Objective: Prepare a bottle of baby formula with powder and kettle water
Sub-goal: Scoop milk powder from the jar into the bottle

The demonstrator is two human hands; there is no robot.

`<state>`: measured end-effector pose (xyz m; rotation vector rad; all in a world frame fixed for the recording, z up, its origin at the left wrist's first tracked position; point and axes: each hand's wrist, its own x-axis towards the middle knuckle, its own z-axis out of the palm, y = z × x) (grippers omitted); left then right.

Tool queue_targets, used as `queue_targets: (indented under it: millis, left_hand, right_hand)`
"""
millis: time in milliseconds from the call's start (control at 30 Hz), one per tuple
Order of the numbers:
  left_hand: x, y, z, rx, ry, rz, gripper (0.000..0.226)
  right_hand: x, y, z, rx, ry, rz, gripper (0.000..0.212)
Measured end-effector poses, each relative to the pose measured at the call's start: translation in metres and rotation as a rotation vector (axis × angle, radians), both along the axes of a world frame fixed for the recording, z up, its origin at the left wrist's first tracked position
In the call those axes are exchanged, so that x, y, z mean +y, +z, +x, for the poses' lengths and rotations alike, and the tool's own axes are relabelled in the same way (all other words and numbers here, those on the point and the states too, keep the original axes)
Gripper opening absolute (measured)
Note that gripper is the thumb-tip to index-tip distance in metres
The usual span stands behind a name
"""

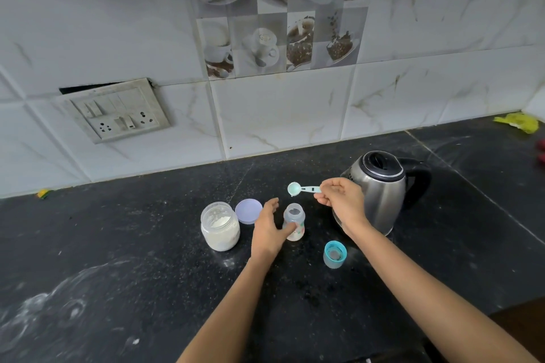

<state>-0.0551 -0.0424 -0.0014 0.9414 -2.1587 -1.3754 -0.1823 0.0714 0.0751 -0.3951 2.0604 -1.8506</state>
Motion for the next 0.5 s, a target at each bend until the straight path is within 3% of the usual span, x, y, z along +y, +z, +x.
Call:
queue_targets:
  millis: [167,300,367,500]
  left_hand:
    - [-0.025,0.026,0.032,0.125,0.292,-0.229,0.064]
    - [-0.046,0.023,0.065,0.031,0.498,-0.42,0.073]
    - [-0.053,0.014,0.08,-0.035,0.537,-0.425,0.081]
    - [-0.063,-0.001,0.097,-0.116,0.488,-0.252,0.085]
  right_hand:
    - [-0.029,0.008,0.016,0.027,0.076,-0.07,0.006]
    - [-0.061,0.006,0.034,0.082,0.182,-0.004,0.008]
    - [-0.076,0.004,0.046,0.142,0.266,0.063,0.006]
    - [-0.104,-0.006,0.067,0.325,0.414,0.156,0.009]
